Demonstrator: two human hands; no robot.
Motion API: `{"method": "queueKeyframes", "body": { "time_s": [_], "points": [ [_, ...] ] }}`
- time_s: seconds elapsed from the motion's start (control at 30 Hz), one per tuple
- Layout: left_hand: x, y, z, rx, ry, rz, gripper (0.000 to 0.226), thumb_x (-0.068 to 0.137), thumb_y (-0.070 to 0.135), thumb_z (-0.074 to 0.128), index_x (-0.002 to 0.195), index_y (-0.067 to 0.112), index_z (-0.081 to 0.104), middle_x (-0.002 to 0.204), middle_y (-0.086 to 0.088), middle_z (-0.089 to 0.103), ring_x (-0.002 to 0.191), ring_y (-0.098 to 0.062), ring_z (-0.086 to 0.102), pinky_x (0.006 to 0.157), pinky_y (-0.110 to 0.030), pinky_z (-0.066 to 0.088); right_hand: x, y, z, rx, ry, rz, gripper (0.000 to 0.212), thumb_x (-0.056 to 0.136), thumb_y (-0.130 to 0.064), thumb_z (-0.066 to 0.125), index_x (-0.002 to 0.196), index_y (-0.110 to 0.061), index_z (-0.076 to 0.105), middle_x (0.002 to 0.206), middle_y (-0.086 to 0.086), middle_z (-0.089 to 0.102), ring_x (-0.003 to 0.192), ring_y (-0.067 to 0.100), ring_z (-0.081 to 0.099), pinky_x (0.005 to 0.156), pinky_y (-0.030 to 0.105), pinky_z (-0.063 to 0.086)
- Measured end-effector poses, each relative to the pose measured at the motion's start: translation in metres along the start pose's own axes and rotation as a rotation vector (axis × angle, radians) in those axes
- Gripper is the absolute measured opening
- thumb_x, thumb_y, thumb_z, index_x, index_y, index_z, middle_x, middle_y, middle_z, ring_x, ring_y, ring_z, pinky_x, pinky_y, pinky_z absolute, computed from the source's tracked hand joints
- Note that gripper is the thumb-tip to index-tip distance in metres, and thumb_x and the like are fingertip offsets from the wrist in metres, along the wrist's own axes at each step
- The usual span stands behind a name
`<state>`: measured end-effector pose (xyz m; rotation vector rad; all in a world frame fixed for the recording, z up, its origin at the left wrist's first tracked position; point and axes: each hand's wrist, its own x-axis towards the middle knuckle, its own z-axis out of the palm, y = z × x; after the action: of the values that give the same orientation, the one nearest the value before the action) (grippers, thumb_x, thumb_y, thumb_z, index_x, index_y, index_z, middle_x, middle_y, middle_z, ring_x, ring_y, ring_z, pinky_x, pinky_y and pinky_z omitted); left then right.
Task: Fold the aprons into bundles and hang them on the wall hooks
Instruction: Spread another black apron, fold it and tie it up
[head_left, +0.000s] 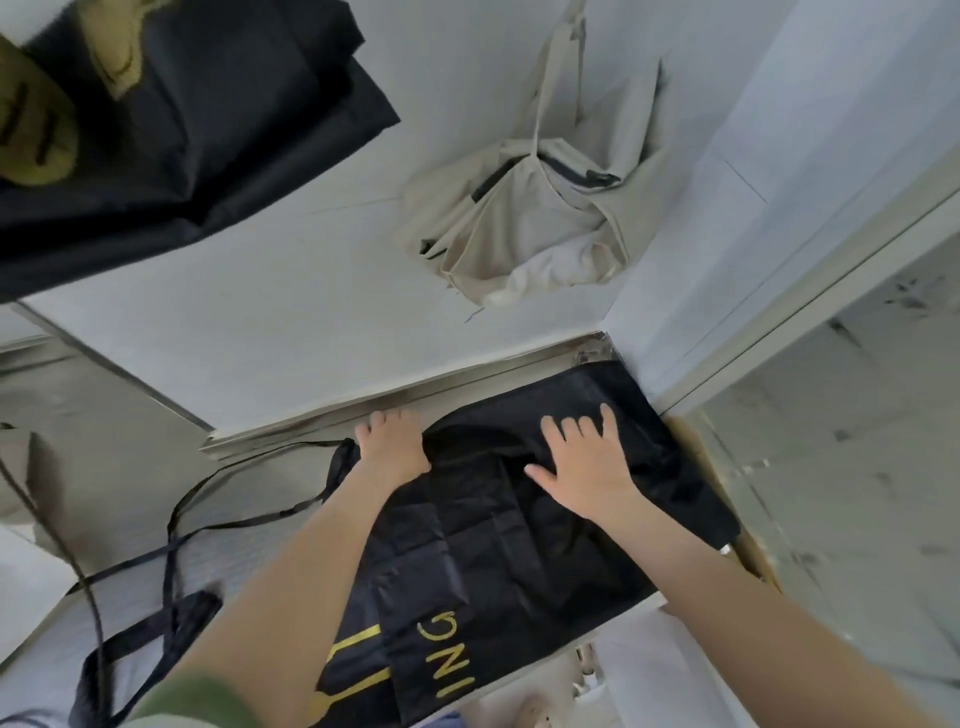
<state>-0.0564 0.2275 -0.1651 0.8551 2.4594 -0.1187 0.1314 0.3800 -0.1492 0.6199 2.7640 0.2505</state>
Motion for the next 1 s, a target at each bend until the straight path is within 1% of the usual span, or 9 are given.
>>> {"method": "queueKeyframes", "body": {
  "time_s": [0.07,0.2,0.33,0.43,0.5,0.7,0.83,0.9,1.0],
  "points": [
    [-0.002,-0.002,-0.003,0.039,-0.023,0.045,0.044,0.082,0.033,0.062,0.124,0.022,0.054,0.128,-0.009,0.045,0.123,-0.030,0.036,0.100,-0.041,0.030,0.002,-0.010,-0.002,-0.025,0.018,-0.118,0.070,0.086,-0.061,0.048,0.138,-0.015,0.044,0.117,0.012,0.061,0.109,0.033,0.057,0.109,0.059,0.025],
    [-0.015,-0.003,-0.009,-0.010,0.076,0.278,0.033,0.088,0.027,0.055,0.119,0.017,0.055,0.119,-0.007,0.047,0.115,-0.027,0.043,0.089,-0.035,0.039,0.011,-0.024,-0.014,0.062,-0.054,-0.186,0.088,0.085,-0.012,0.059,0.153,-0.016,0.003,0.135,0.013,0.044,0.119,0.030,0.046,0.104,0.042,0.033],
    [-0.036,-0.006,-0.019,-0.017,0.077,0.506,0.018,0.095,0.020,0.046,0.110,0.018,0.055,0.110,-0.001,0.061,0.103,-0.023,0.056,0.076,-0.032,0.043,0.028,-0.013,-0.029,0.256,-0.065,-0.097,0.097,0.090,-0.009,0.056,0.150,-0.028,-0.017,0.106,0.009,0.056,0.089,0.024,0.055,0.077,0.036,0.045],
    [-0.053,-0.012,-0.023,0.037,0.094,0.662,0.016,0.095,0.016,0.044,0.105,0.017,0.056,0.101,-0.002,0.065,0.092,-0.023,0.060,0.076,-0.033,0.047,0.037,-0.003,-0.046,0.333,-0.246,-0.166,0.066,0.095,-0.027,0.054,0.150,-0.028,0.017,0.114,0.008,0.057,0.103,0.027,0.054,0.080,0.037,0.045],
    [-0.059,-0.015,-0.025,0.041,0.118,0.696,0.015,0.096,0.018,0.043,0.106,0.017,0.053,0.097,-0.003,0.065,0.088,-0.024,0.061,0.073,-0.033,0.048,0.040,0.000,-0.049,0.222,-0.206,-0.201,0.042,0.094,-0.029,0.055,0.133,-0.017,0.045,0.121,0.008,0.052,0.117,0.028,0.044,0.088,0.036,0.041],
    [-0.058,-0.044,-0.031,0.047,0.014,0.383,0.028,0.093,0.034,0.054,0.118,0.023,0.053,0.115,0.000,0.061,0.104,-0.021,0.058,0.084,-0.036,0.048,0.026,0.010,-0.057,-0.040,-0.024,-0.075,0.030,0.088,-0.013,0.056,0.118,-0.012,0.058,0.132,0.007,0.036,0.124,0.027,0.031,0.102,0.036,0.025],
    [-0.060,-0.058,-0.037,0.287,0.032,0.151,0.022,0.095,0.020,0.049,0.113,0.016,0.062,0.114,-0.006,0.061,0.105,-0.026,0.060,0.074,-0.033,0.046,0.014,0.021,-0.069,-0.067,-0.066,-0.089,0.034,0.085,-0.005,0.052,0.117,-0.013,0.054,0.121,0.003,0.054,0.120,0.023,0.043,0.108,0.037,0.025],
    [-0.063,-0.060,-0.046,0.338,0.116,0.057,0.029,0.094,0.009,0.045,0.119,0.015,0.059,0.118,-0.006,0.059,0.108,-0.026,0.060,0.078,-0.034,0.048,0.005,0.025,-0.076,0.064,-0.091,-0.007,0.031,0.085,0.001,0.049,0.113,-0.012,0.050,0.116,0.006,0.056,0.107,0.026,0.052,0.090,0.036,0.040],
    [-0.071,-0.056,-0.064,0.318,0.258,0.010,0.032,0.097,0.008,0.040,0.126,0.015,0.049,0.123,-0.005,0.052,0.113,-0.026,0.057,0.086,-0.034,0.048,-0.012,0.026,-0.085,0.219,-0.075,0.044,0.039,0.085,0.006,0.046,0.120,-0.011,0.039,0.110,0.009,0.053,0.088,0.027,0.051,0.065,0.035,0.038]
  ]
}}
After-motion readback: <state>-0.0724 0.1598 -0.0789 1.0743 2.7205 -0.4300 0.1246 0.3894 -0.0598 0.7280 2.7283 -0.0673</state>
